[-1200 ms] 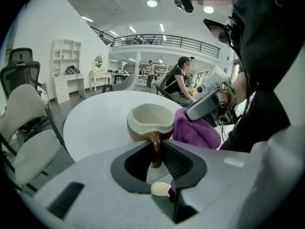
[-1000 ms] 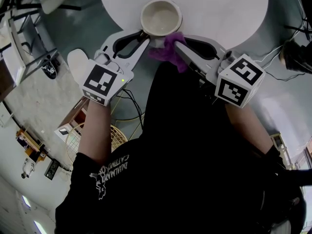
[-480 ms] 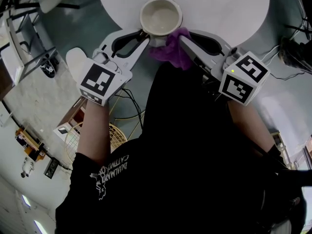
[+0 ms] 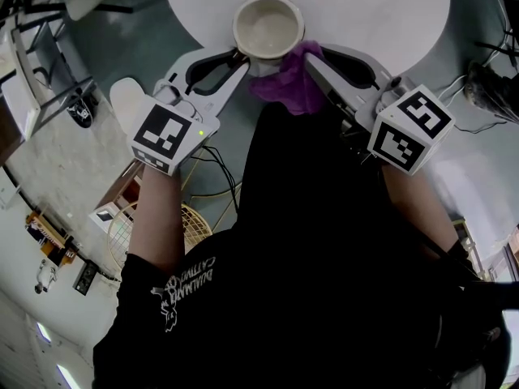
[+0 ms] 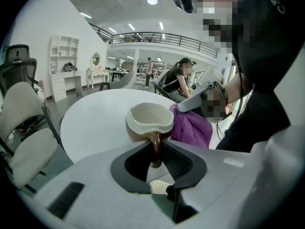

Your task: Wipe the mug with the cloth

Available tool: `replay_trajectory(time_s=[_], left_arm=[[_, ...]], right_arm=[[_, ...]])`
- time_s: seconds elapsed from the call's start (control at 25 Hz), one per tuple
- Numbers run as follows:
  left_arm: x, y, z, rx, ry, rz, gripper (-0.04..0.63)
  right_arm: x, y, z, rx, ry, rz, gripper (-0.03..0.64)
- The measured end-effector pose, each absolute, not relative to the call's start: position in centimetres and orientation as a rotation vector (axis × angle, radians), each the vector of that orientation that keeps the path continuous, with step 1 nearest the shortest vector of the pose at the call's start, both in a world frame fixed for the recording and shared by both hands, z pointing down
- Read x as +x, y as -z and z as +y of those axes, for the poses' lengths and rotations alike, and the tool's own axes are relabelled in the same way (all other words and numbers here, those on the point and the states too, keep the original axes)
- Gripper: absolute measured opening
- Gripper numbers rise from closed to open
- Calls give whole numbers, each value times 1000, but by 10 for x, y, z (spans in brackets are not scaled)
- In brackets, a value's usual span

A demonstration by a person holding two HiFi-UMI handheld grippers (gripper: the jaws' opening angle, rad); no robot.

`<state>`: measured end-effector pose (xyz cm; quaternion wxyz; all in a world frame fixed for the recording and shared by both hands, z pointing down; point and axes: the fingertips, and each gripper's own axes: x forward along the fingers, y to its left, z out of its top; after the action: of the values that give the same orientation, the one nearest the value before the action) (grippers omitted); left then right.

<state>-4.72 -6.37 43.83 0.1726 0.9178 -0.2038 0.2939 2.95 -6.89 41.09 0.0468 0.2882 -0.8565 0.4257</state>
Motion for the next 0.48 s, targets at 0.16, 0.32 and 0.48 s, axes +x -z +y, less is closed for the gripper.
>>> replay_trajectory(time_s=[0.16, 0.32, 0.48], left_arm=[[-47, -439, -64, 2603, -844, -572, 66], [-46, -437, -64, 2602, -851, -565, 66], [-45, -435, -65, 2603, -853, -564, 66]], right_arm=[[34, -412, -73, 900, -1292, -2608, 35], [40, -410, -79, 936, -1277, -2602, 35], [45, -408, -86, 968, -1277, -2598, 35]])
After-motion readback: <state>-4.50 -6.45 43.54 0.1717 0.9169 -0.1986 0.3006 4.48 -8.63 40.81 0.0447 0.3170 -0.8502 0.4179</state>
